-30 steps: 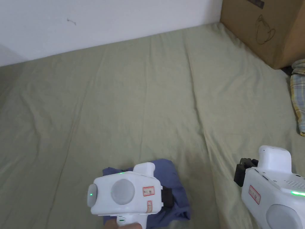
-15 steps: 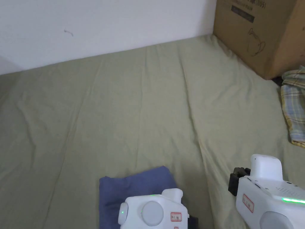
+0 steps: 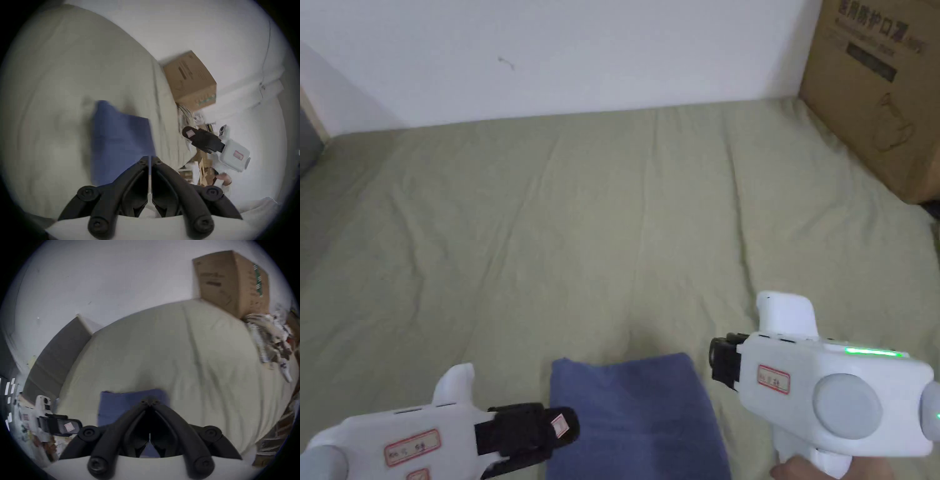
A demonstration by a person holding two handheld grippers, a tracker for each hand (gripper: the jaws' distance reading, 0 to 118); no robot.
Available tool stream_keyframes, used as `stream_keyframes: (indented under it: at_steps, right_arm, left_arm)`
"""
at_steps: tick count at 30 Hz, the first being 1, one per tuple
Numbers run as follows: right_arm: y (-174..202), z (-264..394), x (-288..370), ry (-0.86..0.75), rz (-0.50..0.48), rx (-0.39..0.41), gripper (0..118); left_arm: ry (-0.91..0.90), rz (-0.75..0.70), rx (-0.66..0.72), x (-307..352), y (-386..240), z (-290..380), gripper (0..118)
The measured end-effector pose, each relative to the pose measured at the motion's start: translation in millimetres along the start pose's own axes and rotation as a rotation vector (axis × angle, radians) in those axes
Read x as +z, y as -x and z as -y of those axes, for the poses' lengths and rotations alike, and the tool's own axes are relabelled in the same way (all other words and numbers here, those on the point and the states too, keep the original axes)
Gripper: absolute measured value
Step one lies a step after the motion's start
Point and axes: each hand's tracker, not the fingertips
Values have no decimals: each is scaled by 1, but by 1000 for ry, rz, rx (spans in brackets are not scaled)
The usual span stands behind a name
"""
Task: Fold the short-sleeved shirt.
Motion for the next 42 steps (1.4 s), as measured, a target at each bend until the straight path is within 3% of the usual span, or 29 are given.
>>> stream_keyframes:
  at_steps: [3, 9, 13, 18, 20, 22, 23, 29, 34, 38, 39, 41, 42]
  right_arm:
    - [18, 2, -40, 152, -96, 11, 0]
    - [35, 31, -115, 419, 8, 79, 0]
    - [31, 32, -119, 401, 15, 27, 0]
    - [35, 32, -118, 407, 24, 44, 0]
    - [37, 33, -119, 403, 33, 50, 0]
    - [37, 35, -119, 400, 37, 62, 0]
    - [37, 35, -119, 399, 38, 67, 0]
    - [29, 36, -118, 391, 13, 21, 0]
    - [23, 37, -118, 389, -12, -12, 0]
    - [19, 38, -118, 385, -31, -31, 0]
    - [17, 37, -117, 385, -36, -42, 0]
    - [16, 36, -116, 381, -39, -58, 0]
    - [17, 37, -115, 374, -30, -57, 0]
  left_arm:
    - [-13, -30, 52, 19, 32, 9, 3]
    - [-8, -65, 104, 19, 71, 35, 3]
    - [5, -11, 138, 11, 83, 39, 3]
    - [26, 72, 117, -4, 82, 26, 9]
    - [31, 81, 121, -14, 84, 19, 45]
    - [56, 85, 116, -28, 87, 9, 103]
    - [74, 90, 118, -38, 89, 4, 118]
    - [177, 178, 143, -91, 91, -16, 118]
    - [179, 337, 215, -123, 95, -19, 118]
    - [184, 322, 183, -125, 92, -18, 118]
    - [186, 300, 165, -122, 91, -18, 109]
    - [216, 57, 70, -121, 93, -21, 23]
    - [244, -4, 91, -127, 98, -21, 24]
